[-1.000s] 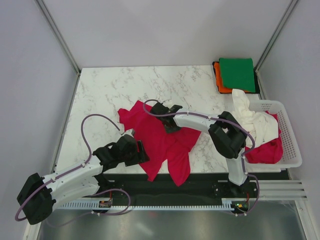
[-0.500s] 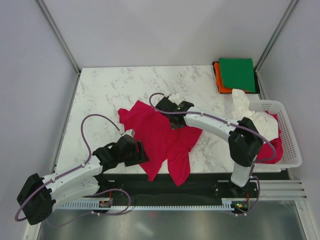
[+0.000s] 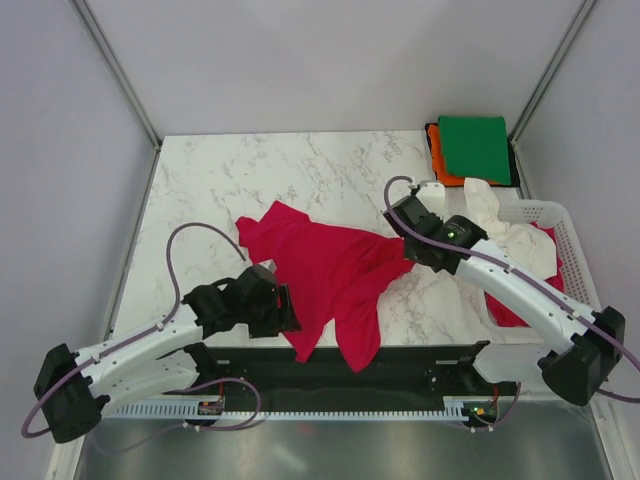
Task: Fold and stack the t-shirts
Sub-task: Flatten the tshirt out
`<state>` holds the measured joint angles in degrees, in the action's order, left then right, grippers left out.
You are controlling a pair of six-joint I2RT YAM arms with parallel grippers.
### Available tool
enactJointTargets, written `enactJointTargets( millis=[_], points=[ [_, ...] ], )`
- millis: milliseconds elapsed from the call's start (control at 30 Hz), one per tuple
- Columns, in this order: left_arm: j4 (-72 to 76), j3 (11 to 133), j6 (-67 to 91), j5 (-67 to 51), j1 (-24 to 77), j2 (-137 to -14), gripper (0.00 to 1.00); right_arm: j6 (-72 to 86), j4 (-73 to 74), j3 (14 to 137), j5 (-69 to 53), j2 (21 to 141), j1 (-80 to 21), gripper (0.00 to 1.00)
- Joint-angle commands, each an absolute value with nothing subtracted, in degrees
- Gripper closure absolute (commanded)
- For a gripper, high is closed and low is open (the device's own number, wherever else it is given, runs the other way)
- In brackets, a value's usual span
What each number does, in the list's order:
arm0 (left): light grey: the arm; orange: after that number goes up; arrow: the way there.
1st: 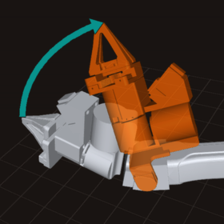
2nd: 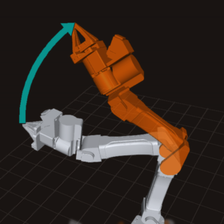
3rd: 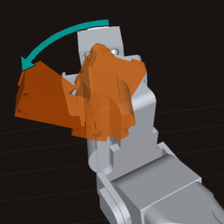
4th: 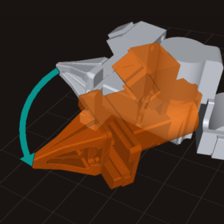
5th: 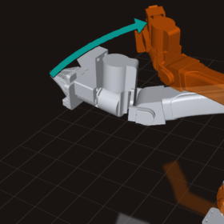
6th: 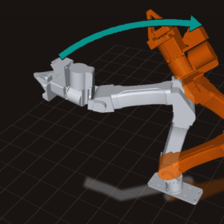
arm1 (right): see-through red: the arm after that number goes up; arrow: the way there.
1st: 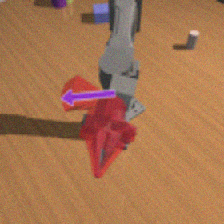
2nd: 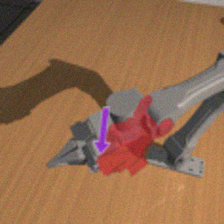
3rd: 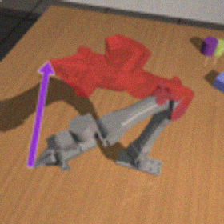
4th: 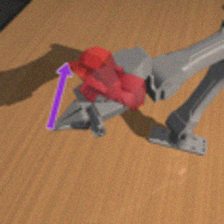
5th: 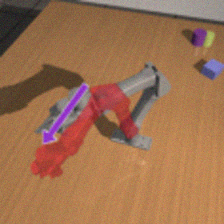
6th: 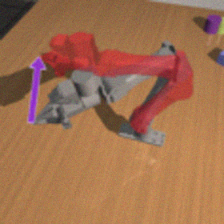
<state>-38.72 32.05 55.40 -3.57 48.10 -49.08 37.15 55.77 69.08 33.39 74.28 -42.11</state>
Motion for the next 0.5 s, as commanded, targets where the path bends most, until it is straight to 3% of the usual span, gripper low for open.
enactJointTargets(
  millis=[0,467],
  points=[
    [-41.7,33.7,59.8,-6.2,52.5,-53.2,0.30,39.9,58.4,66.1,34.5,70.3,-40.3,1.00],
    [-30.8,37.2,64.5,-6.7,64.5,-70.4,0.30,40.5,57.1,60.7,30.1,64.7,-35.1,1.00]
  ],
)
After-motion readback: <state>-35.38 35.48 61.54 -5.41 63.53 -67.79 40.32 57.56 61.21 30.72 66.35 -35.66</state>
